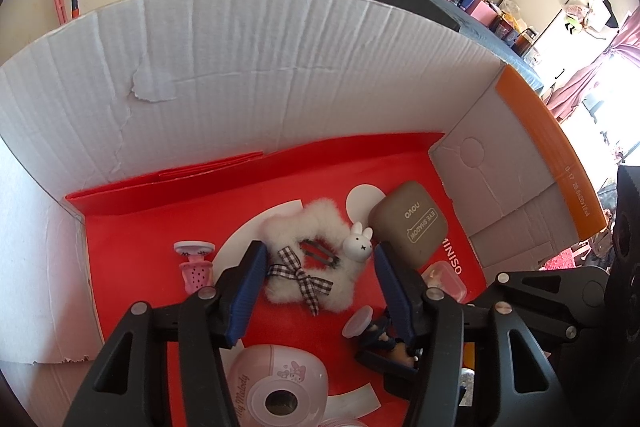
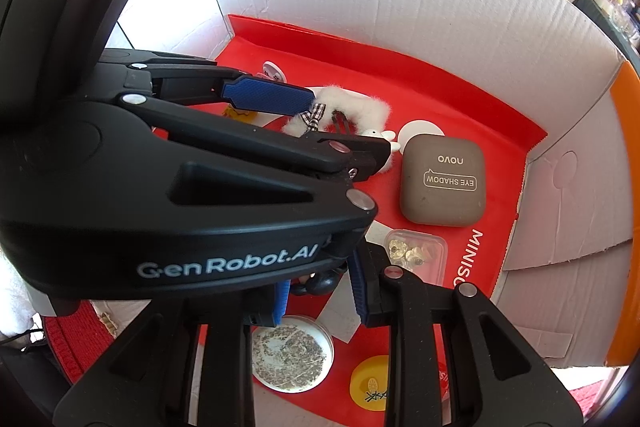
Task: Organize objects
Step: 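Open both tools to release the plush wreath and figurine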
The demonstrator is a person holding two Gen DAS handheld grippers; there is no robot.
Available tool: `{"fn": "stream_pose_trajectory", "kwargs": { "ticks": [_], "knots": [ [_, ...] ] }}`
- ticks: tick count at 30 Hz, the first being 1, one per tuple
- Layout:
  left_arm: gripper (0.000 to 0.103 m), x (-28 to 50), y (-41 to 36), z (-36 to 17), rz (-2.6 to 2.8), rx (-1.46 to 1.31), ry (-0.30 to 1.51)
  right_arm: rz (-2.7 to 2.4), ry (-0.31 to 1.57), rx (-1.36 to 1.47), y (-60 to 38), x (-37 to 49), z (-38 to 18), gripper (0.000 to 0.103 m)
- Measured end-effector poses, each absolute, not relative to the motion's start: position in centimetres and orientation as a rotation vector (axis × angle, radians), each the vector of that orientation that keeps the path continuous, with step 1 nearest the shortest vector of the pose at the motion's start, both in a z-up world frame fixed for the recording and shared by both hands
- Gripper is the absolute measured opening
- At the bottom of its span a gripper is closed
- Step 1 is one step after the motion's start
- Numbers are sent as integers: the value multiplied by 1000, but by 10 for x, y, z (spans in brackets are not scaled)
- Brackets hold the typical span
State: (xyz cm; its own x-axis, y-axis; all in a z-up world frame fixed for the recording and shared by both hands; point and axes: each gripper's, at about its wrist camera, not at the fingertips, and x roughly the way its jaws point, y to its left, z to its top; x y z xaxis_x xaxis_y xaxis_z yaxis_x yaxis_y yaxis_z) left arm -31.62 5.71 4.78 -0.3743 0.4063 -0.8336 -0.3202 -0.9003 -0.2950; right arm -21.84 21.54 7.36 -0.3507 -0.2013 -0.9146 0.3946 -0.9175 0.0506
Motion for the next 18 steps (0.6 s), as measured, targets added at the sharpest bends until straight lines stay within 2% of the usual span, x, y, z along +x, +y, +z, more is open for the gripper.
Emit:
{"fn": "stream_pose_trajectory", "kwargs": {
  "ticks": [11,13,15,18],
  "knots": [
    [58,-313,54,56,2297,-1412,-137,-2341,303,1473,220,-205,84,24],
    [59,-313,52,59,2294,-1403,-146,-2315,356,1419,221,-201,89,24],
    [65,-312,51,62,2298,-1394,-165,-2321,363,1405,223,-197,93,24],
    [65,-310,49,69,2309,-1372,-181,-2331,345,1392,226,-192,98,24]
  ]
}}
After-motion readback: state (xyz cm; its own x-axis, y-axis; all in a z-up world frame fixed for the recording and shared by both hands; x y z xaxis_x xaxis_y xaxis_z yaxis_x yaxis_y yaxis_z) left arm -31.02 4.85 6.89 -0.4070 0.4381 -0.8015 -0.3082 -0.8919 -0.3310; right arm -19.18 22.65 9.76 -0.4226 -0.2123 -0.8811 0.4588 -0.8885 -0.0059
